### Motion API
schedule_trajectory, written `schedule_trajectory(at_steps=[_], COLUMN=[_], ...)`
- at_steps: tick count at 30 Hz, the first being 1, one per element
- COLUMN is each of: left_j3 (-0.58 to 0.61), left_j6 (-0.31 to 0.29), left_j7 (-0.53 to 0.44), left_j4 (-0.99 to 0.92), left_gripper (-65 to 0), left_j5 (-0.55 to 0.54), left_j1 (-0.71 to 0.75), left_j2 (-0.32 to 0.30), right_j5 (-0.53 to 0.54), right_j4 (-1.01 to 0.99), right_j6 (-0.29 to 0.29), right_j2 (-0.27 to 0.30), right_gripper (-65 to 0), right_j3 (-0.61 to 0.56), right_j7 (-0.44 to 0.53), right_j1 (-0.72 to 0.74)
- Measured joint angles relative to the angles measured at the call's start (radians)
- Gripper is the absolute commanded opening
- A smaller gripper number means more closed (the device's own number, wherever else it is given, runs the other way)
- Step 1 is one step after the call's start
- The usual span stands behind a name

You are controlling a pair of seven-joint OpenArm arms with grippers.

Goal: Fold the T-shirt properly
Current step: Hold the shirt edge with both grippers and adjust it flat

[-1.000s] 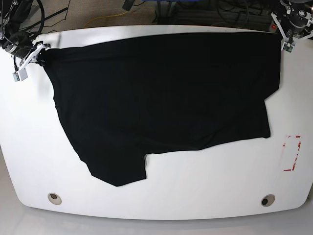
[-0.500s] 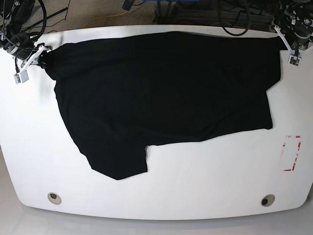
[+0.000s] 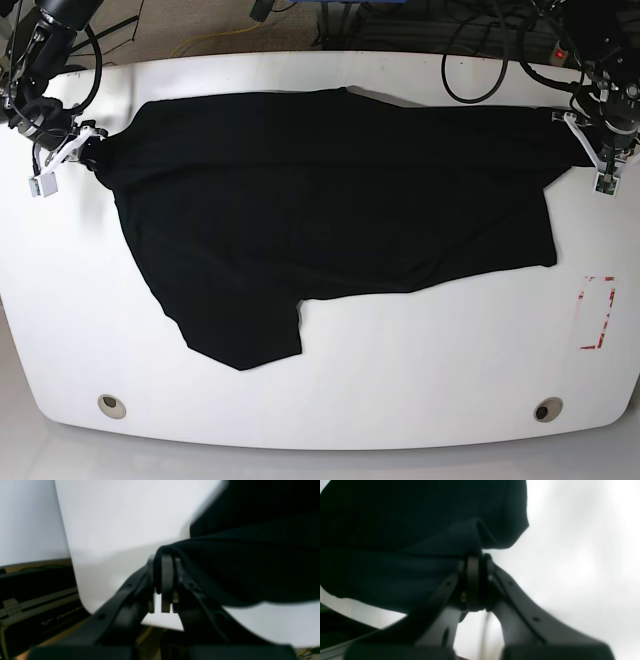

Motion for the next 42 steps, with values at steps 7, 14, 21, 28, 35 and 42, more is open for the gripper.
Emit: schedule_trajectory(at_steps=[7,14,21,28,35,42], left_j3=[0.071,0.106,0.126,0.123,0.122,0.123], left_j6=[0.002,0.002,0.001,0.002,0.002,0.002], left_j7=[-0.003,-0.039,-0.054,-0.053,-0.053,-0.053], left_j4=[-0.129,-0.275,-0.284,-0.286,-0.286,-0.286], left_gripper=[-65.0,-65.0,-65.0,-65.0,-65.0,-65.0], left_j5=[0.0,0.008,0.007,0.01,0.007,0.008], left_j1=[-0.08,-0.129,-0.132,-0.126,-0.125,-0.103], left_j2=[-0.053,-0.08,-0.074,-0.077,-0.077,-0.077], right_j5=[-0.074,-0.158,0.088,0.095,0.011,-0.124], right_j4=[-0.06,-0.086,0.056,0.068,0.069,0.078], right_j6=[0.0,0.001,0.0,-0.001,-0.001,0.01], right_j2=[-0.01,-0.034,-0.029,-0.107,-0.146,-0.214], right_gripper=[-65.0,-33.8,-21.2,-21.2,-21.2,-21.9], right_j3=[-0.022,-0.017,-0.012,-0.019,-0.02,-0.02], right_j7=[0.008,0.008,0.016,0.018,0.047,0.063], right_j1=[0.08,0.122,-0.046,-0.175,-0.181,-0.126])
